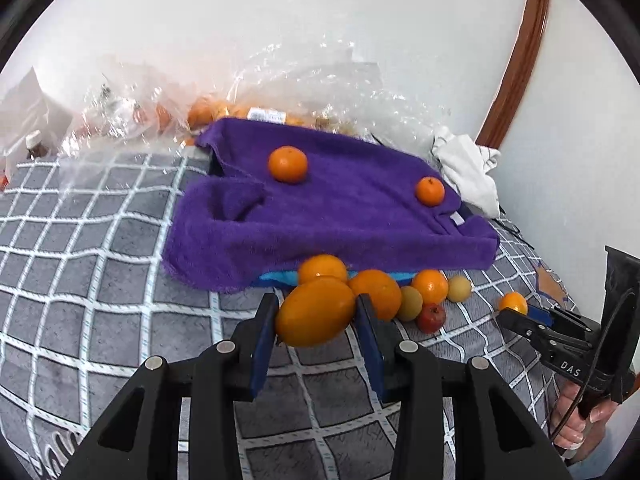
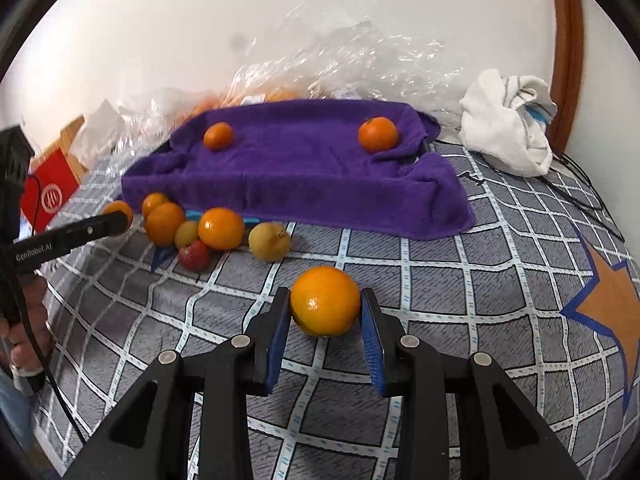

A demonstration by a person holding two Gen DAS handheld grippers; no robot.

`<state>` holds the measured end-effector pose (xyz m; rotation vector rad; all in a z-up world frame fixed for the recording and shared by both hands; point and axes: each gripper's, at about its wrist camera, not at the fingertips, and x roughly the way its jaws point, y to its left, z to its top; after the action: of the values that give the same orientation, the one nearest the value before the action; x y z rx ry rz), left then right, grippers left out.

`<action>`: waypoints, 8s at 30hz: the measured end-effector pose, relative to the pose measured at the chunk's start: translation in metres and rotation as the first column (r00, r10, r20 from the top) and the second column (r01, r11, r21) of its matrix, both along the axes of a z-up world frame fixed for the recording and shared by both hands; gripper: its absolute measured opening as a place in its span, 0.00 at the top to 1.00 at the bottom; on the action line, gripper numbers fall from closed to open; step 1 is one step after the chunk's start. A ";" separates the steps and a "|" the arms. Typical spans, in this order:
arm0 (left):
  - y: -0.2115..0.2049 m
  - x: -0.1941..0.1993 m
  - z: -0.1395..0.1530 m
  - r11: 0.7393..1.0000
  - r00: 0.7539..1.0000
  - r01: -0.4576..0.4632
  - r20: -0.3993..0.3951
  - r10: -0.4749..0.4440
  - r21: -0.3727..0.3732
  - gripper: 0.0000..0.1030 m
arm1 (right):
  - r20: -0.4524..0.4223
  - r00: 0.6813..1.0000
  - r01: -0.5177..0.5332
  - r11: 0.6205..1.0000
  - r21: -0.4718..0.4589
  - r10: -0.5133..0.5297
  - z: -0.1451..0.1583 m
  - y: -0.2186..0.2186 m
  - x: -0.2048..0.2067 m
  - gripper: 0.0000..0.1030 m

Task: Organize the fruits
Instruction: 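Carry both held fruits up onto the purple towel, then open both grippers to release the fruits on the towel, then grasp a yellow lemon with the right gripper while the left gripper grasps an orange, then carry the held lemon and orange up toward the purple towel, then lower both held fruits onto the towel and open both grippers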

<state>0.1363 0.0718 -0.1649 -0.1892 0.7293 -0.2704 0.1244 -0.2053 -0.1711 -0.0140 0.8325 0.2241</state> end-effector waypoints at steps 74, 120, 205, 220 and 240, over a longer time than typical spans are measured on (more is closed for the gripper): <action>-0.016 0.119 0.000 0.984 0.986 -0.162 -0.017 0.164 0.076 0.64 | 0.014 0.997 0.081 0.997 -0.021 -0.080 0.004 0.012 0.153 0.58; -0.015 0.072 0.045 0.992 0.972 -0.129 0.195 0.127 -0.007 0.42 | -0.087 0.983 -0.157 0.987 0.032 0.159 -0.009 0.048 0.057 0.61; 0.008 0.008 0.012 0.965 0.965 -0.252 0.054 0.256 -0.068 0.69 | 0.138 0.990 -0.039 0.985 0.166 0.016 0.081 -0.012 0.048 0.72; 0.023 0.015 0.004 0.949 0.954 -0.297 0.010 0.299 -0.104 0.69 | -0.078 0.997 0.040 0.975 0.217 -0.024 0.020 -0.032 0.121 0.72; 0.017 0.013 0.008 0.958 0.960 -0.272 0.041 0.277 -0.092 0.69 | -0.067 0.997 0.050 0.980 0.191 -0.038 0.007 -0.026 0.119 0.67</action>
<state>0.1496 0.0891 -0.1570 -0.3603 0.6304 -0.0411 0.2435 -0.2312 -0.1637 0.1938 0.8696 0.2634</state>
